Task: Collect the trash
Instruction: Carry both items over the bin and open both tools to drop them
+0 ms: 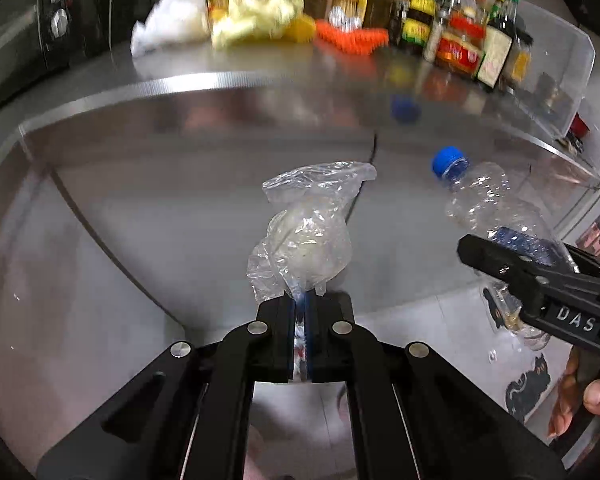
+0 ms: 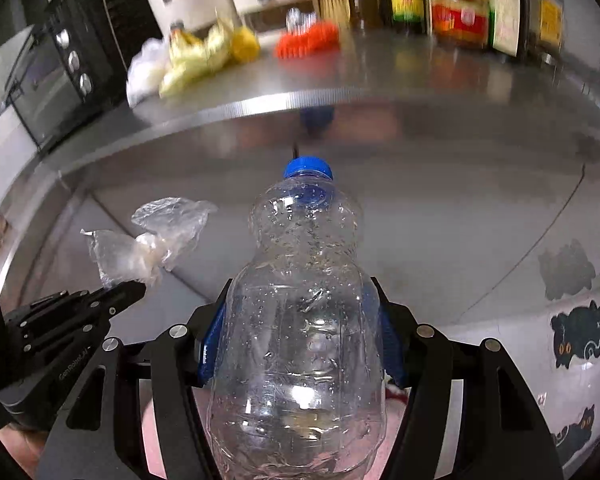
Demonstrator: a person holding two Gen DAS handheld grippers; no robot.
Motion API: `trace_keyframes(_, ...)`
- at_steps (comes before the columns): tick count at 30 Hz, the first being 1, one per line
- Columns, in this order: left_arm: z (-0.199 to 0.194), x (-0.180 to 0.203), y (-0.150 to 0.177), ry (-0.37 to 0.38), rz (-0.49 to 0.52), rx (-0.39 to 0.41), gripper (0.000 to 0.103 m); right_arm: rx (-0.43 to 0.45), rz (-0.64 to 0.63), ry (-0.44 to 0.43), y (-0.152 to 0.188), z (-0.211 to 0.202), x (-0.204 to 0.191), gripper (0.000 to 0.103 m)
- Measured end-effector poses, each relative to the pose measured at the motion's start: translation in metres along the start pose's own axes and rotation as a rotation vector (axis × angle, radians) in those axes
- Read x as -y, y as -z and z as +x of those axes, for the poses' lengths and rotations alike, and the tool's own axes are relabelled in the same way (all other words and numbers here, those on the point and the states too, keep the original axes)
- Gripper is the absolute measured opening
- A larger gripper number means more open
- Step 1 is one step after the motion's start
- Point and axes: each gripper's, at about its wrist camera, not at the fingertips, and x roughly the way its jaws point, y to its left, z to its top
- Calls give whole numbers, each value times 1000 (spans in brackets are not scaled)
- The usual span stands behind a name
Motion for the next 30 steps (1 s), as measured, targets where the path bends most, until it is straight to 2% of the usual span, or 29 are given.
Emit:
trace_keyframes(7, 58, -3, 37, -9, -7, -121, 2, -124, 31, -10, 32, 67, 12, 64)
trace_keyframes(12, 100, -9, 55, -12, -20, -203, 2, -206, 35, 14, 47, 114, 17, 64)
trace_keyframes(19, 162, -12, 75, 24, -35, -316, 2, -304, 56, 42, 60, 176, 28, 64)
trace_keyframes(26, 211, -18, 86, 28, -43, -391, 2, -403, 92, 51, 70, 234, 40, 64)
trace_keyframes(30, 229, -22, 87, 31, -42, -414, 2, -428, 114, 60, 68, 256, 46, 64)
